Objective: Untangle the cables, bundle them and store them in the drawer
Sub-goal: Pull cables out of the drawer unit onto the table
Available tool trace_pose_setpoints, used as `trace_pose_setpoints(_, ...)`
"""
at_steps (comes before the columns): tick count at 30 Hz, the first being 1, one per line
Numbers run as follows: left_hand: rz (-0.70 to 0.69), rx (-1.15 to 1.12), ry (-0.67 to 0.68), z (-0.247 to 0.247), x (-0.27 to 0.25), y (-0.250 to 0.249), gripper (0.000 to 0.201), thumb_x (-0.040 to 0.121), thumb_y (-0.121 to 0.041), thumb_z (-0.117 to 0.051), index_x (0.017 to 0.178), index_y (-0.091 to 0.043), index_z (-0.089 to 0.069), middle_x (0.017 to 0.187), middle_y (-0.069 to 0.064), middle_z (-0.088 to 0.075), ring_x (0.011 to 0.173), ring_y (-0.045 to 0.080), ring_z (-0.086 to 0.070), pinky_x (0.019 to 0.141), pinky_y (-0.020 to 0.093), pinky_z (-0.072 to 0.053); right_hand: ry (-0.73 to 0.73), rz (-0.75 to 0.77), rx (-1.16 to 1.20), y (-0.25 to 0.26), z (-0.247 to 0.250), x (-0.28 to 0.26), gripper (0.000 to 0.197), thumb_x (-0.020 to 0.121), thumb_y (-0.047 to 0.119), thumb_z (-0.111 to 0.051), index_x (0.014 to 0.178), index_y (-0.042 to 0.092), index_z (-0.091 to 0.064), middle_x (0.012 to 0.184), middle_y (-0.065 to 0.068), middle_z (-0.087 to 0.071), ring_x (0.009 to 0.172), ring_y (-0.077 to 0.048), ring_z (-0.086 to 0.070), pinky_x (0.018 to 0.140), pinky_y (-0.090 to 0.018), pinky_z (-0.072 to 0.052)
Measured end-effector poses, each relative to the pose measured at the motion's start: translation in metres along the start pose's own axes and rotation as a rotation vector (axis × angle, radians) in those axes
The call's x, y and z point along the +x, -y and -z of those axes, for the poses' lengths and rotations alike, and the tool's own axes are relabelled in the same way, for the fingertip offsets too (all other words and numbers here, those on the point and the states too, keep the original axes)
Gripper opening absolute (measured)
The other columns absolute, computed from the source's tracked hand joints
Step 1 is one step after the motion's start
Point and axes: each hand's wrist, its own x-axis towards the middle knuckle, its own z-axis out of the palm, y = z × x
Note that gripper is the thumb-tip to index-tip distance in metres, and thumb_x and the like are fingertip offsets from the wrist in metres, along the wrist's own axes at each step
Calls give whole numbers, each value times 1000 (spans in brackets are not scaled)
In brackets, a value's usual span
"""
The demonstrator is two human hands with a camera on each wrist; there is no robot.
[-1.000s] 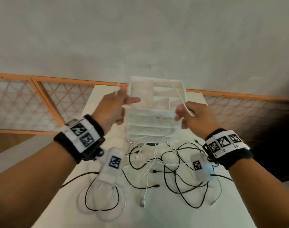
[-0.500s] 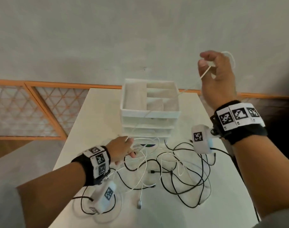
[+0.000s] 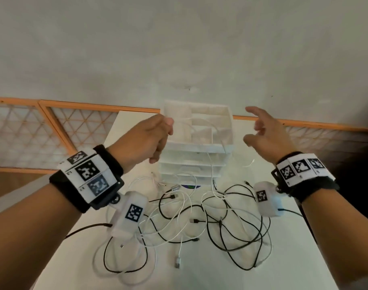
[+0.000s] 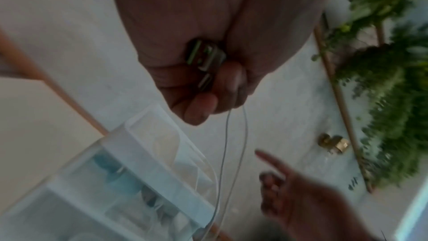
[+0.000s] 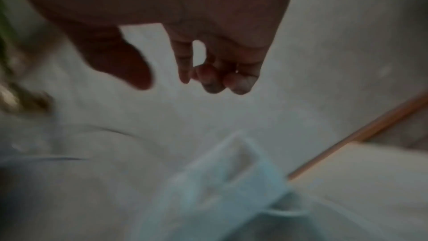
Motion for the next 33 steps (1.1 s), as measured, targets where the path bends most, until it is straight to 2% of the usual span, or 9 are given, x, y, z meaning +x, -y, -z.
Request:
trace_pose_setpoints(2,-75,107,55,-13,4,-6,22,104,-23,-40,88,-11,-49,53,-3,-40,47,15,-37,52,30,-36,157,156,219,44,-14,-20,75,68,36,-76,137,40,-48,75,5,-41,64,-14,-41,66,-30,-42)
trace_pose_setpoints(5,-173,191,100,-29,8,-14,24,104,-21,-42,84,-12,-53,51,-9,-44,47,14,-37,49,26,-35,253,306,50,74,-43,-39,38,76,57,-73,105,34,-62,58,7,-36,52,-9,-33,52,-22,-27)
trace_pose_setpoints(9,-192,-236,-96,-5,7,-24,26,103,-17,-40,79,-14,-51,49,-6,-31,42,10,-23,43,19,-19,362,-13,-295,4,-60,-25,42,93,54,-55,76,20,-71,69,5,-62,69,-15,-59,63,-26,-38)
trace_pose_setpoints(12,-195,-364,-228,15,6,-14,27,103,-19,-42,79,-13,-53,54,-3,-34,44,11,-31,44,23,-27,360,-327,-583,-70,-60,-18,55,91,64,-50,68,15,-62,80,-7,-67,73,-25,-60,65,-28,-41)
trace_pose_setpoints(18,24,-48,-321,18,4,53,28,101,-7,-47,80,-6,-65,76,11,-59,70,21,-57,75,40,-53,-47,-438,-327,-64,-8,34,43,96,50,-45,87,12,-63,73,-6,-65,56,-22,-59,53,-35,-49)
trace_pose_setpoints(21,138,65,-332,20,3,73,28,98,0,-49,76,-6,-67,80,14,-65,68,23,-57,64,26,-52,-283,-339,84,-46,15,49,37,89,56,-58,89,19,-60,73,-4,-72,56,-20,-66,58,-34,-57)
trace_pose_setpoints(24,258,191,-192,15,1,89,26,94,4,-50,83,-7,-70,79,14,-65,57,15,-47,50,21,-39,-291,-209,153,-32,21,63,47,86,68,-55,93,21,-59,78,-1,-72,64,-19,-72,67,-38,-60)
trace_pose_setpoints(28,293,253,-49,7,2,101,23,99,-10,-50,98,-15,-72,71,2,-62,55,12,-37,54,25,-31,-367,-158,281,-19,29,82,34,93,59,-50,92,26,-54,81,0,-70,68,-26,-72,75,-50,-61)
trace_pose_setpoints(33,311,417,-257,5,12,109,28,100,-20,-46,80,-24,-65,67,0,-52,65,22,-48,60,30,-35,-316,-268,-13,-24,31,89,59,84,75,-43,115,26,-53,102,-4,-71,84,-27,-73,81,-37,-55)
